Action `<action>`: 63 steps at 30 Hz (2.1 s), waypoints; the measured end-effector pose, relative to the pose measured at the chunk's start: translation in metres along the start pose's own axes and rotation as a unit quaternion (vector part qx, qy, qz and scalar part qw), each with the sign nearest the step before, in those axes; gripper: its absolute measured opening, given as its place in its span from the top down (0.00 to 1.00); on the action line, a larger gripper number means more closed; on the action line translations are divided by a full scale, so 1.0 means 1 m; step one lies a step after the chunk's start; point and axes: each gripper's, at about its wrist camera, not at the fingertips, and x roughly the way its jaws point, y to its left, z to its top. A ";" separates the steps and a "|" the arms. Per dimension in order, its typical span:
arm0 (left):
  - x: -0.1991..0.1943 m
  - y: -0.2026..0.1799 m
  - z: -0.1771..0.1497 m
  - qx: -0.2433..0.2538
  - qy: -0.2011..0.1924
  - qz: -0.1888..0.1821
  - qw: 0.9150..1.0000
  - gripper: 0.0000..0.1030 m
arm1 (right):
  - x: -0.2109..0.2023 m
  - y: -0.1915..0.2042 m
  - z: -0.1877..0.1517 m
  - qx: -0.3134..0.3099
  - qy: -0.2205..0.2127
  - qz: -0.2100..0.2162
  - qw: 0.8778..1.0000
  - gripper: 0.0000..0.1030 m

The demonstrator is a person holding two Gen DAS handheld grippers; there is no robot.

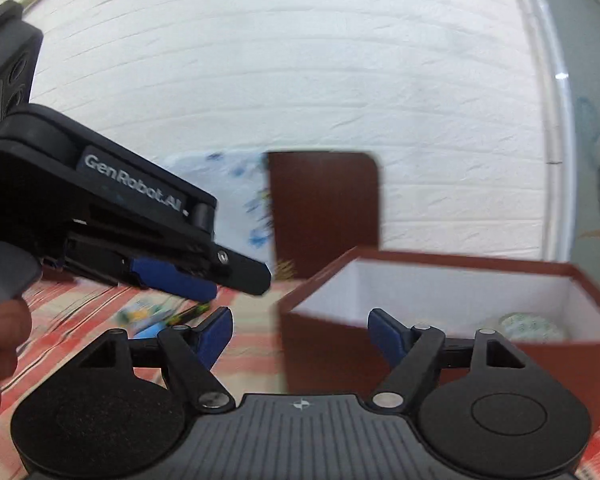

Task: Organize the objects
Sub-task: 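Carry the green square box into the brown box and open the left gripper, then grasp the blue-capped marker on the cloth with the right gripper, then grasp the marker with the left gripper from the right gripper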

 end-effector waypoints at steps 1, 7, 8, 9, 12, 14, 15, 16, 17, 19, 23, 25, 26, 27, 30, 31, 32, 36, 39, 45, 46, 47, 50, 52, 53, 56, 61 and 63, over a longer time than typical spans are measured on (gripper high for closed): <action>-0.003 0.017 -0.008 -0.009 0.008 0.025 1.000 0.55 | 0.005 0.009 -0.003 -0.007 0.024 0.021 0.999 0.31; -0.016 0.140 -0.051 -0.074 0.043 0.233 0.969 0.55 | 0.063 0.064 -0.019 -0.037 0.132 0.105 0.985 0.41; -0.020 0.157 -0.055 -0.088 0.041 0.252 0.963 0.55 | 0.078 0.070 -0.018 -0.031 0.145 0.112 0.983 0.41; -0.026 0.172 -0.060 -0.099 0.029 0.260 0.960 0.55 | 0.092 0.075 -0.016 -0.023 0.153 0.115 0.981 0.41; -0.037 0.187 -0.078 -0.067 -0.031 0.279 0.958 0.52 | 0.121 0.094 -0.008 0.007 0.149 0.115 0.982 0.41; -0.040 0.184 -0.082 -0.061 -0.050 0.265 0.961 0.40 | 0.145 0.098 0.001 0.029 0.149 0.101 0.983 0.41; -0.037 0.182 -0.081 -0.056 -0.049 0.267 0.961 0.39 | 0.163 0.101 0.007 0.036 0.152 0.094 0.983 0.42; -0.034 0.181 -0.080 -0.052 -0.048 0.269 0.961 0.39 | 0.179 0.102 0.010 0.042 0.159 0.085 0.983 0.48; -0.034 0.182 -0.080 -0.054 -0.051 0.264 0.962 0.38 | 0.191 0.101 0.013 0.049 0.166 0.078 0.982 0.55; -0.040 0.191 -0.083 -0.074 -0.061 0.248 0.964 0.37 | 0.213 0.106 0.013 0.048 0.187 0.064 0.979 0.61; -0.044 0.197 -0.084 -0.099 -0.073 0.233 0.965 0.37 | 0.222 0.119 0.004 0.032 0.204 0.080 0.975 0.72; -0.044 0.197 -0.085 -0.101 -0.075 0.231 0.965 0.37 | 0.209 0.127 0.000 0.005 0.198 0.090 0.976 0.75; -0.044 0.197 -0.085 -0.101 -0.075 0.231 0.965 0.37 | 0.201 0.128 -0.001 -0.001 0.200 0.098 0.975 0.79; -0.043 0.197 -0.085 -0.100 -0.074 0.232 0.965 0.37 | 0.191 0.127 -0.003 -0.002 0.204 0.108 0.973 0.81; -0.043 0.196 -0.085 -0.096 -0.071 0.235 0.965 0.37 | 0.143 0.117 -0.017 -0.012 0.204 0.123 0.971 0.86; -0.042 0.195 -0.084 -0.093 -0.069 0.236 0.965 0.37 | 0.124 0.113 -0.023 -0.021 0.200 0.124 0.972 0.86; -0.042 0.194 -0.084 -0.089 -0.067 0.239 0.965 0.37 | 0.102 0.107 -0.028 -0.025 0.199 0.125 0.972 0.86; -0.032 0.174 -0.080 -0.040 -0.028 0.266 0.963 0.35 | 0.027 0.076 -0.046 -0.021 0.197 0.118 0.973 0.86; -0.028 0.143 -0.079 -0.031 0.005 0.236 0.971 0.35 | -0.005 0.063 -0.054 -0.030 0.188 0.101 0.976 0.84; -0.013 0.072 -0.071 -0.089 0.078 0.105 0.987 0.35 | -0.024 0.058 -0.057 -0.036 0.189 0.101 0.976 0.72; -0.006 0.064 -0.071 -0.091 0.098 0.096 0.986 0.36 | -0.024 0.057 -0.057 -0.038 0.190 0.102 0.976 0.73; 0.003 0.058 -0.071 -0.099 0.119 0.089 0.984 0.38 | -0.024 0.057 -0.057 -0.041 0.190 0.103 0.975 0.80; 0.024 0.049 -0.075 -0.137 0.149 0.063 0.977 0.57 | -0.026 0.054 -0.059 -0.043 0.188 0.108 0.975 0.83; 0.035 0.043 -0.076 -0.135 0.163 0.047 0.976 0.74 | -0.030 0.046 -0.055 -0.009 0.186 0.122 0.975 0.83; 0.037 0.041 -0.075 -0.147 0.160 0.039 0.975 0.75 | -0.033 0.043 -0.053 -0.004 0.180 0.115 0.977 0.83; 0.038 0.026 -0.065 -0.134 0.153 0.023 0.979 0.76 | -0.039 0.030 -0.048 0.009 0.158 0.099 0.983 0.83; 0.027 -0.018 -0.026 -0.085 0.106 -0.019 0.991 0.77 | -0.057 0.014 -0.023 0.004 0.079 0.052 0.995 0.82; 0.030 -0.037 -0.002 -0.062 0.086 -0.043 0.993 0.77 | -0.063 0.002 -0.007 0.001 0.037 0.026 0.999 0.82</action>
